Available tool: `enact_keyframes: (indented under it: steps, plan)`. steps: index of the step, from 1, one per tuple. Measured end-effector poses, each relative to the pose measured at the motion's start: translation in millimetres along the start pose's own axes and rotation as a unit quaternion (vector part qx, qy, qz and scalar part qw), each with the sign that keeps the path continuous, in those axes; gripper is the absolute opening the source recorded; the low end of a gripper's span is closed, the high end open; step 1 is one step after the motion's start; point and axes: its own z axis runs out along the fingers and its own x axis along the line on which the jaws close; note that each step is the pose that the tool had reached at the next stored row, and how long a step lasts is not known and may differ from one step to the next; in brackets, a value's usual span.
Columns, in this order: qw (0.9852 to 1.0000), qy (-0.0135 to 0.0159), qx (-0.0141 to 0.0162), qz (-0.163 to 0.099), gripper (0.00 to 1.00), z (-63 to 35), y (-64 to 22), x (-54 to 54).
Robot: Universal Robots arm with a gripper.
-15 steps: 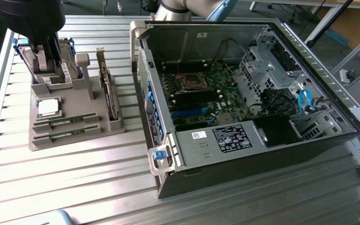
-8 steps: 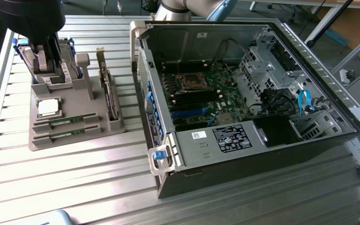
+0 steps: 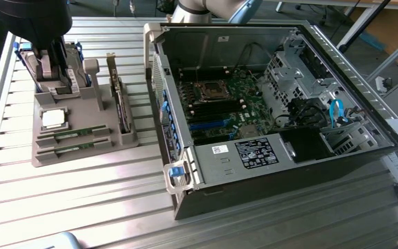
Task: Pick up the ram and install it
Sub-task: 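Pick up the ram and move it above insertion slot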
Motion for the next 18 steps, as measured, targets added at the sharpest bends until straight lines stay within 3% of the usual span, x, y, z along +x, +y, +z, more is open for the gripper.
enact_keyframes:
  steps: [1, 18]
  plan:
    - [1.0000, 0.0000, 0.0000, 0.000, 0.24, 0.0, 0.0, 0.0]
    - [1.0000, -0.0001, 0.0000, 0.000, 0.24, 5.0, -0.2, 0.4]
